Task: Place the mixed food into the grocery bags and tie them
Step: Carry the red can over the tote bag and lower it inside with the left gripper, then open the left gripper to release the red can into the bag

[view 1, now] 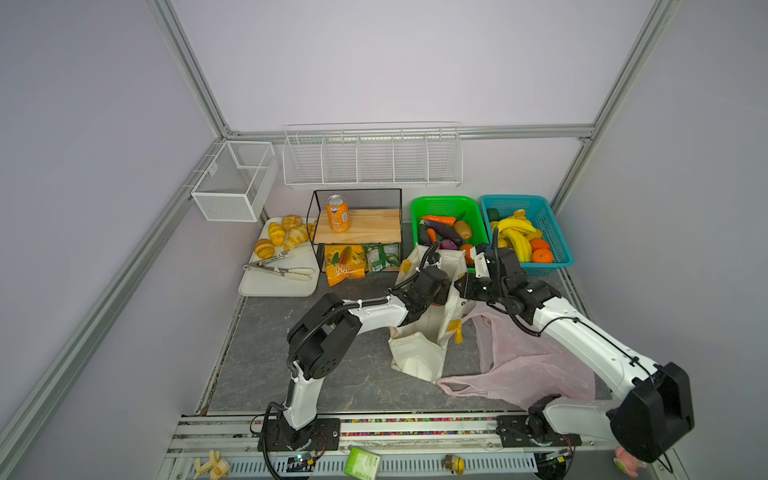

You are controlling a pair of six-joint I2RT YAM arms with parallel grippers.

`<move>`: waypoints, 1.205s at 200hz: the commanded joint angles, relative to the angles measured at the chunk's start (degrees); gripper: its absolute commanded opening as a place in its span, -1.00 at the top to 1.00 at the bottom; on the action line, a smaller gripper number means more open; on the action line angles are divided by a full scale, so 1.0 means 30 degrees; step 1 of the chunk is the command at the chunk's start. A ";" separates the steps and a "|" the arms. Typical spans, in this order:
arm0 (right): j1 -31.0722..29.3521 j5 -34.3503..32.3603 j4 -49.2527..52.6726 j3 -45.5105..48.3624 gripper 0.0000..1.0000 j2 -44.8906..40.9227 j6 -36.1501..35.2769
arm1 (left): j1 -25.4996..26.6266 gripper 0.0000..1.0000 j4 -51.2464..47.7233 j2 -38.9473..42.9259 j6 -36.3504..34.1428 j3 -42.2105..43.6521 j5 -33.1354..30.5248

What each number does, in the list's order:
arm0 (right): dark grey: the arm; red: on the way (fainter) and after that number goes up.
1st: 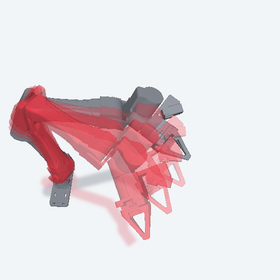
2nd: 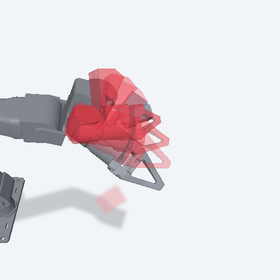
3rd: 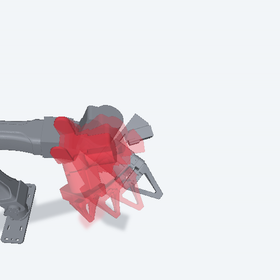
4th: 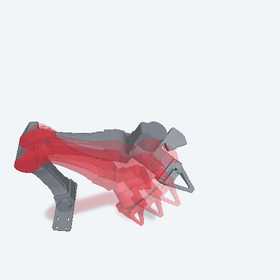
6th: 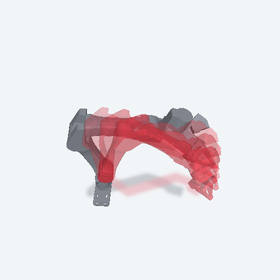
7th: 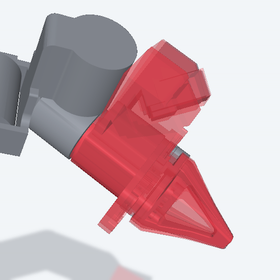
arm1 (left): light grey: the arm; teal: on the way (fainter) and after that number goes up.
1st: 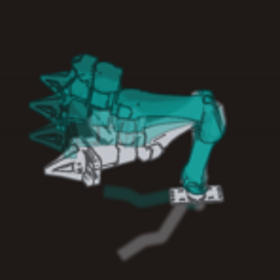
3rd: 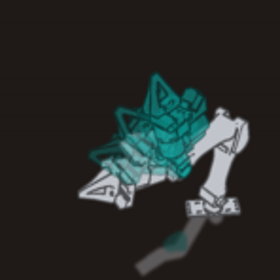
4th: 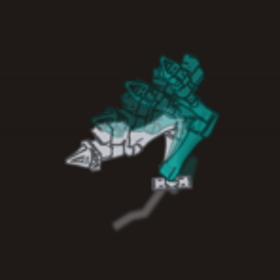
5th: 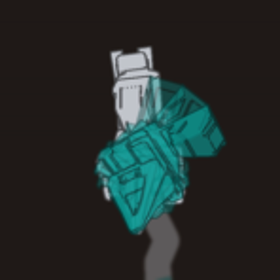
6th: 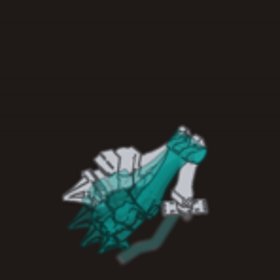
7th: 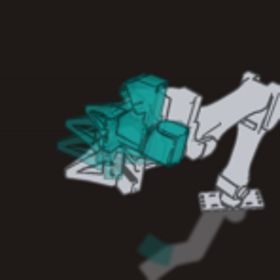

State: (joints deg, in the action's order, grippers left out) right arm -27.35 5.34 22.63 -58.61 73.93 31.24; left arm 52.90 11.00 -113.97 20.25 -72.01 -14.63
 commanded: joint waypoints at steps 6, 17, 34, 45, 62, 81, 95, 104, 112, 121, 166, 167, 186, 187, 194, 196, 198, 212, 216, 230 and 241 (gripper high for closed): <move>0.0233 -0.0370 0.0005 -0.0323 0.84 -0.0074 -0.0540 | -0.0012 0.07 0.1170 0.0330 -0.0322 0.0868 0.0049; 0.0255 -0.0403 0.0043 -0.0383 0.84 -0.0050 -0.0578 | -0.0004 -0.04 0.1093 0.0635 -0.0524 0.0996 0.0024; 0.0268 -0.0446 0.0040 -0.0444 0.84 -0.0005 -0.0659 | -0.0027 -0.21 0.0775 0.1112 -0.0763 0.1063 -0.0128; 0.0278 -0.0477 0.0018 -0.0417 0.84 0.0013 -0.0659 | -0.0018 -0.29 0.0595 0.1376 -0.0931 0.1065 -0.0189; 0.0277 -0.0515 -0.0022 -0.0327 0.84 0.0011 -0.0637 | -0.0042 -0.40 0.0307 0.1726 -0.1066 0.1063 -0.0264; 0.0300 -0.0548 -0.0015 -0.0268 0.84 -0.0012 -0.0644 | -0.0044 -0.50 0.0214 0.2197 -0.1099 0.1202 -0.0206; 0.0313 -0.0658 0.0042 -0.0268 0.84 -0.0042 -0.0661 | -0.0078 -0.57 0.0091 0.2517 -0.1125 0.1239 -0.0194; 0.0332 -0.0674 0.0044 -0.0257 0.84 -0.0034 -0.0659 | -0.0077 -0.61 0.0042 0.2715 -0.1165 0.1268 -0.0161; 0.0351 -0.0708 0.0044 -0.0239 0.84 -0.0065 -0.0659 | -0.0080 -0.63 0.0015 0.2852 -0.1217 0.1268 -0.0106; 0.0333 -0.0697 0.0040 -0.0261 0.84 -0.0064 -0.0659 | -0.0115 -0.65 -0.0097 0.2976 -0.1224 0.1268 -0.0052; 0.0358 -0.0901 0.0189 -0.0268 0.84 -0.0186 -0.0751 | -0.0297 -0.77 -0.0588 0.4450 -0.1191 0.1480 0.0219; 0.0358 -0.0902 0.0175 -0.0268 0.84 -0.0184 -0.0749 | -0.0309 -0.77 -0.0590 0.4477 -0.1188 0.1491 0.0219; 0.0387 -0.1032 0.0205 -0.0286 0.84 -0.0240 -0.0840 | -0.0461 -0.76 -0.0794 0.5448 -0.1202 0.1649 0.0431; 0.0387 -0.1026 0.0212 -0.0292 0.84 -0.0240 -0.0837 | -0.0464 -0.76 -0.0825 0.5489 -0.1208 0.1649 0.0457; 0.0388 -0.1031 0.0210 -0.0287 0.84 -0.0218 -0.0835 | -0.0539 -0.76 -0.1020 0.5822 -0.1229 0.1610 0.0638; 0.0403 -0.1025 0.0200 -0.0278 0.84 -0.0214 -0.0835 | -0.0573 -0.75 -0.1087 0.5903 -0.1232 0.1588 0.0668; 0.0391 -0.1028 0.0200 -0.0271 0.84 -0.0196 -0.0835 | -0.0596 -0.76 -0.1141 0.6019 -0.1240 0.1568 0.0735; 0.0388 -0.0952 0.0128 -0.0268 0.84 -0.0097 -0.0805 | -0.0722 -0.74 -0.1627 0.6718 -0.1303 0.1419 0.1251; 0.0395 -0.0913 0.0109 -0.0268 0.84 -0.0066 -0.0813 | -0.0745 -0.73 -0.1713 0.6928 -0.1312 0.1415 0.1331; 0.0388 -0.0856 0.0045 -0.0268 0.84 0.0008 -0.0776 | -0.0844 -0.72 -0.2043 0.7674 -0.1483 0.1316 0.1719; 0.0388 -0.0864 0.0000 -0.0268 0.84 0.0034 -0.0776 | -0.0863 -0.71 -0.2463 0.8273 -0.1659 0.1163 0.1988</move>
State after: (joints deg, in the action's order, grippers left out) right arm -26.81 4.32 23.49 -58.72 73.95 29.56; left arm 50.85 6.79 -93.23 16.60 -67.51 -11.31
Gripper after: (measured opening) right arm 0.115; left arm 0.861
